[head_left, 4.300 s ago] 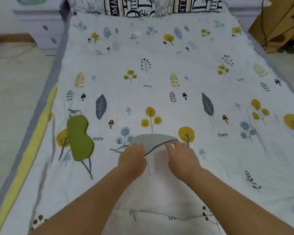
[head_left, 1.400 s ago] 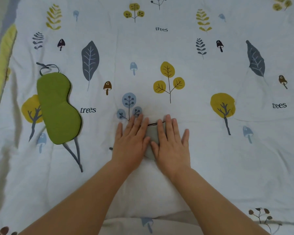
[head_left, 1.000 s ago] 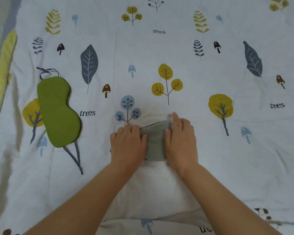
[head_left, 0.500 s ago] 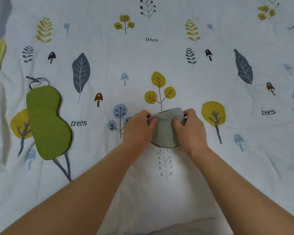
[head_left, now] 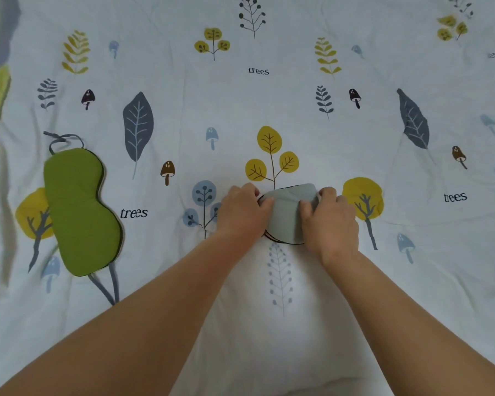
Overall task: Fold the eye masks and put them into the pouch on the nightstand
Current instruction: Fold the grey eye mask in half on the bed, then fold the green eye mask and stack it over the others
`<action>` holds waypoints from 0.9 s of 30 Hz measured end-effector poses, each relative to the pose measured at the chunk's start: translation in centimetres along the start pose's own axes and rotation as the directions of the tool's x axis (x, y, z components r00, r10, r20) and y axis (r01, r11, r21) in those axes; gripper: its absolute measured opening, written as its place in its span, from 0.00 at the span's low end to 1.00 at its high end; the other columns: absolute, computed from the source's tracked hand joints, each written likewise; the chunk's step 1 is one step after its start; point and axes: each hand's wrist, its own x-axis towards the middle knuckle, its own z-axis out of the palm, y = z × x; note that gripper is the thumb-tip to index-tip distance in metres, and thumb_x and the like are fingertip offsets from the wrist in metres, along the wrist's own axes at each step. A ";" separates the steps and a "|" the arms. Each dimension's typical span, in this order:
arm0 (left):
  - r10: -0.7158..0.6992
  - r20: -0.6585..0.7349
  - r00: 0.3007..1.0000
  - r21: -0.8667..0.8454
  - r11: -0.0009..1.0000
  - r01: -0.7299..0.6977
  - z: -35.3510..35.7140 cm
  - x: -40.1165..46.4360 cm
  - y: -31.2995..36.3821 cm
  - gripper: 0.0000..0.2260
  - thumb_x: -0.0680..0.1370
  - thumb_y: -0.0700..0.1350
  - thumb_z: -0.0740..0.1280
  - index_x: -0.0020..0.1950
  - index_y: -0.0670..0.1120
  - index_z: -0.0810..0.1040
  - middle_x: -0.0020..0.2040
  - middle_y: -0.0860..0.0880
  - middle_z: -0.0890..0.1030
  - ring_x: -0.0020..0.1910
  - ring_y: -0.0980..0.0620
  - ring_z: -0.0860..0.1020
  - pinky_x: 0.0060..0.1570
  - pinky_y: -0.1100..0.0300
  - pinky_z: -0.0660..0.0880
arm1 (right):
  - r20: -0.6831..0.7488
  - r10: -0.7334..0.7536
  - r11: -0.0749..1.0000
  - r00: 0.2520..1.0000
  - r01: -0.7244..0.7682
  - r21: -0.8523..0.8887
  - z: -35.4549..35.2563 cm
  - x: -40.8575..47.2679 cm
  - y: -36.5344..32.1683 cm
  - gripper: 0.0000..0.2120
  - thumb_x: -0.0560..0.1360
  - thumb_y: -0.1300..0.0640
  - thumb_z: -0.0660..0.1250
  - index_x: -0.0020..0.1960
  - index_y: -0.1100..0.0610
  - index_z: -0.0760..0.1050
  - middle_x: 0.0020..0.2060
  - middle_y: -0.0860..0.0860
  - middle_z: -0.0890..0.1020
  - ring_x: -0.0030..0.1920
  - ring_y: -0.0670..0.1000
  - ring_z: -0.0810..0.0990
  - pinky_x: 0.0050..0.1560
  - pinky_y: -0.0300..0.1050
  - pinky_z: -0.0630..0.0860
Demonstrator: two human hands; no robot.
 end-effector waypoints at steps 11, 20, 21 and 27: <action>0.027 -0.139 0.990 0.061 0.998 -0.018 -7.5 -5.1 -5.0 0.10 0.75 0.43 0.61 0.53 0.42 0.76 0.53 0.41 0.76 0.49 0.44 0.75 0.49 0.55 0.71 | 0.152 -0.503 0.847 0.851 0.520 -0.107 0.3 -6.0 -5.4 0.13 0.77 0.55 0.57 0.58 0.59 0.71 0.55 0.57 0.74 0.54 0.57 0.71 0.52 0.51 0.69; -0.226 -0.338 0.913 0.098 0.957 0.274 -13.4 -6.5 -12.8 0.12 0.72 0.40 0.62 0.53 0.40 0.77 0.55 0.37 0.75 0.54 0.38 0.73 0.53 0.48 0.71 | 0.393 -0.636 0.670 0.664 0.728 -0.145 5.2 -10.7 -12.4 0.14 0.77 0.60 0.55 0.61 0.61 0.68 0.63 0.61 0.70 0.62 0.61 0.68 0.57 0.53 0.69; -0.262 -0.357 0.897 0.096 0.945 0.314 -13.8 -6.7 -13.6 0.14 0.72 0.40 0.62 0.56 0.40 0.75 0.58 0.36 0.73 0.57 0.37 0.71 0.55 0.47 0.70 | 0.405 -0.644 0.655 0.649 0.741 -0.148 5.7 -11.1 -13.0 0.13 0.77 0.61 0.55 0.61 0.61 0.68 0.61 0.61 0.71 0.61 0.61 0.69 0.56 0.53 0.69; -0.379 -0.319 0.869 -0.023 0.919 0.393 -14.3 -7.4 -16.6 0.23 0.72 0.39 0.64 0.66 0.42 0.65 0.62 0.35 0.69 0.60 0.35 0.69 0.60 0.44 0.70 | 0.427 -0.681 0.606 0.595 0.785 -0.127 8.8 -12.1 -16.4 0.21 0.75 0.60 0.59 0.67 0.58 0.61 0.60 0.60 0.70 0.59 0.60 0.69 0.55 0.52 0.69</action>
